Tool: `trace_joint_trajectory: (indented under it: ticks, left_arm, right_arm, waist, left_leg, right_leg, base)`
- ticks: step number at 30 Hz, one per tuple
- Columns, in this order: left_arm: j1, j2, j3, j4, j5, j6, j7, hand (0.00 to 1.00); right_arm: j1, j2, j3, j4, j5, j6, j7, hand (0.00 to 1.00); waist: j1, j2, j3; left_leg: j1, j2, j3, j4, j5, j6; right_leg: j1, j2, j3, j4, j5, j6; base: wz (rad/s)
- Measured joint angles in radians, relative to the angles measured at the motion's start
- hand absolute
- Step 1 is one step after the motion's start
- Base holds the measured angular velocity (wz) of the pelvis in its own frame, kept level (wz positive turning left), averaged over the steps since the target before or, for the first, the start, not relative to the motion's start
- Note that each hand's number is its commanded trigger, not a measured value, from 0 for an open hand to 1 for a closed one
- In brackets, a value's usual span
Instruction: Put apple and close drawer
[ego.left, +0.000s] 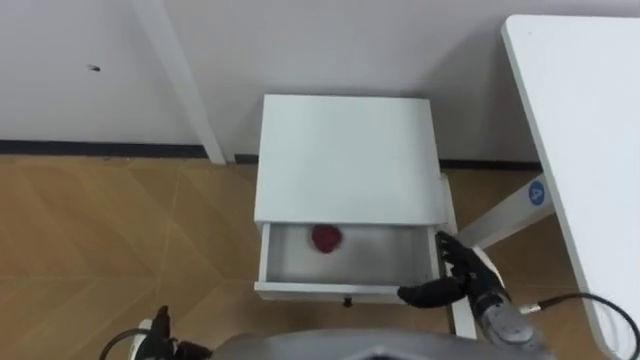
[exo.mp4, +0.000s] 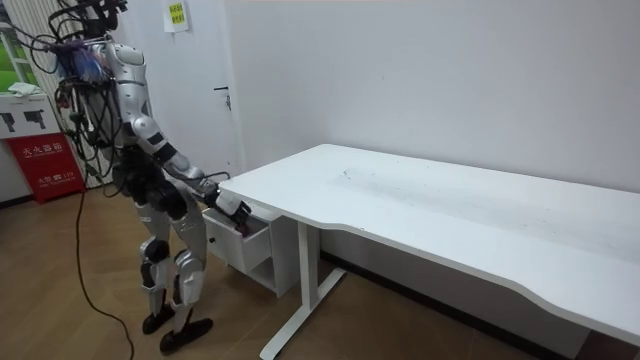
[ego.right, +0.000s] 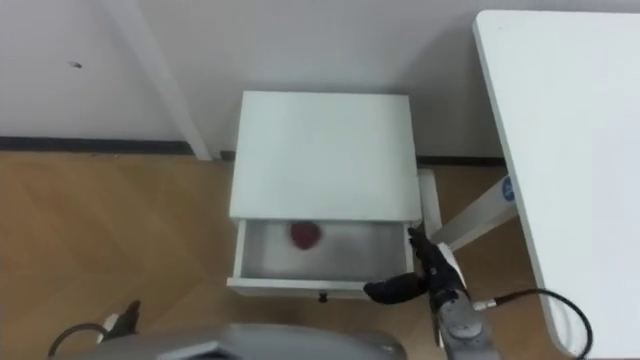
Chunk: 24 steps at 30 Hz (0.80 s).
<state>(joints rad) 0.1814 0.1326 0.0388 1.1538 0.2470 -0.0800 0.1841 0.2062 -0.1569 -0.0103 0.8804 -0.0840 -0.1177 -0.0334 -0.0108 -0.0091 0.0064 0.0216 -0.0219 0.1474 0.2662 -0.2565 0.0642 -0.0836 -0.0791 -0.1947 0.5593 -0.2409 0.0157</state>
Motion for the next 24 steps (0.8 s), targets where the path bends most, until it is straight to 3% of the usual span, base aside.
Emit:
trace_joint_trajectory:
  ticks: [1,2,3,4,5,6,7,8,9,12,15,19,22,23,24]
  left_arm:
    - [-0.001,0.004,0.0,0.008,0.0,0.0,-0.001,0.0]
    - [-0.003,0.012,0.006,0.017,0.003,0.006,-0.004,0.0]
    - [-0.005,0.01,0.01,0.031,0.011,0.009,-0.011,0.0]
    - [-0.006,0.01,0.012,0.039,0.013,0.009,-0.017,0.0]
    - [-0.005,0.011,0.034,0.05,0.022,0.009,-0.02,0.0]
    - [-0.007,0.024,0.05,0.058,0.021,0.012,-0.018,0.0]
    - [-0.009,0.031,0.055,0.058,0.019,0.018,-0.017,0.0]
    - [-0.017,0.04,0.057,0.057,0.016,0.034,-0.014,0.0]
    - [-0.026,0.042,0.053,0.057,-0.01,0.057,-0.014,0.0]
    - [-0.041,0.046,0.035,0.056,-0.024,0.127,-0.018,0.0]
    - [-0.037,0.035,0.032,0.057,-0.02,0.165,-0.017,0.0]
    - [-0.012,0.034,0.026,0.057,-0.019,0.17,0.002,0.0]
    - [-0.003,0.037,0.03,0.057,-0.019,0.175,0.005,0.0]
    - [0.001,0.035,0.04,0.058,-0.019,0.174,0.004,0.0]
    - [0.004,0.035,0.048,0.057,-0.018,0.172,0.004,0.0]
  right_arm:
    - [0.0,0.002,-0.018,0.014,0.008,0.002,-0.006,0.0]
    - [0.004,-0.001,-0.039,0.042,0.025,0.004,-0.021,0.0]
    - [0.011,-0.014,-0.074,0.07,0.045,0.004,-0.036,0.0]
    - [0.012,-0.022,-0.092,0.086,0.052,0.004,-0.045,0.0]
    - [0.007,-0.04,-0.113,0.119,0.068,0.002,-0.058,0.0]
    - [-0.003,-0.049,-0.135,0.165,0.093,-0.006,-0.068,0.0]
    - [-0.004,-0.053,-0.136,0.187,0.109,-0.014,-0.075,0.0]
    - [-0.005,-0.062,-0.134,0.228,0.138,-0.021,-0.083,0.0]
    - [-0.005,-0.066,-0.126,0.277,0.164,-0.023,-0.089,0.0]
    - [0.023,-0.054,-0.039,0.38,0.195,-0.01,-0.093,0.0]
    - [0.041,-0.038,-0.01,0.403,0.202,0.011,-0.101,0.0]
    - [0.037,-0.041,-0.011,0.394,0.238,0.008,-0.145,0.0]
    - [0.026,-0.046,-0.012,0.391,0.261,0.017,-0.154,0.0]
    - [0.018,-0.05,-0.012,0.391,0.266,0.029,-0.154,0.0]
    - [0.013,-0.051,-0.012,0.393,0.271,0.037,-0.153,0.0]
  waist:
    - [-0.007,-0.004,0.0003]
    - [-0.016,-0.01,-0.0031]
    - [-0.018,0.002,-0.0027]
    - [-0.017,0.018,-0.0041]
    - [-0.012,0.044,-0.0053]
    - [-0.019,0.062,0.0006]
    - [-0.026,0.066,0.0007]
    - [-0.035,0.075,-0.0022]
    - [-0.042,0.102,-0.0009]
    - [-0.064,0.134,0.0051]
    - [-0.074,0.134,0.0054]
    - [-0.085,0.134,0.0047]
    - [-0.09,0.122,0.0056]
    - [-0.091,0.119,0.006]
    - [-0.092,0.114,0.0071]
  left_leg:
    - [0.0,-0.012,0.0,0.01,-0.003,0.006]
    - [-0.001,-0.036,0.002,0.038,-0.015,0.025]
    - [-0.012,-0.043,0.002,0.076,-0.034,0.041]
    - [-0.015,-0.038,0.003,0.091,-0.039,0.049]
    - [-0.024,-0.027,0.013,0.115,-0.048,0.066]
    - [-0.05,-0.025,0.02,0.152,-0.055,0.082]
    - [-0.069,-0.023,0.021,0.177,-0.06,0.091]
    - [-0.104,-0.006,0.02,0.218,-0.068,0.104]
    - [-0.126,0.018,0.012,0.236,-0.069,0.105]
    - [-0.12,0.067,-0.018,0.253,-0.067,0.106]
    - [-0.118,0.083,-0.042,0.293,-0.095,0.114]
    - [-0.141,0.076,-0.044,0.34,-0.106,0.125]
    - [-0.156,0.04,-0.045,0.356,-0.112,0.136]
    - [-0.157,0.024,-0.044,0.352,-0.113,0.134]
    - [-0.152,0.007,-0.043,0.34,-0.115,0.116]
  right_leg:
    - [-0.033,-0.02,-0.001,0.08,0.001,0.0]
    - [-0.098,-0.058,0.008,0.226,0.021,0.019]
    - [-0.172,-0.079,0.025,0.354,0.106,0.022]
    - [-0.212,-0.081,0.041,0.412,0.168,0.023]
    - [-0.307,-0.087,0.06,0.514,0.317,0.036]
    - [-0.424,-0.086,0.093,0.662,0.402,0.024]
    - [-0.492,-0.083,0.099,0.787,0.362,0.023]
    - [-0.635,-0.06,0.089,1.033,0.281,0.005]
    - [-0.767,-0.033,0.062,1.204,0.212,-0.01]
    - [-0.99,-0.009,-0.012,1.369,0.115,-0.008]
    - [-1.1,-0.012,0.004,1.396,0.086,-0.003]
    - [-1.08,-0.028,0.032,1.394,0.086,-0.002]
    - [-0.953,-0.051,0.071,1.358,0.089,0.004]
    - [-0.873,-0.062,0.084,1.319,0.09,0.006]
    - [-0.791,-0.074,0.099,1.259,0.095,0.014]
  base:
    - [0.17]
    - [0.17]
    - [0.09]
    - [-0.21]
    - [-0.37]
    - [-0.34]
    - [-0.09]
    - [0.08]
    - [0.09]
    - [0.18]
    - [0.24]
    - [0.1]
    - [0.08]
    - [-0.04]
    - [0.0]
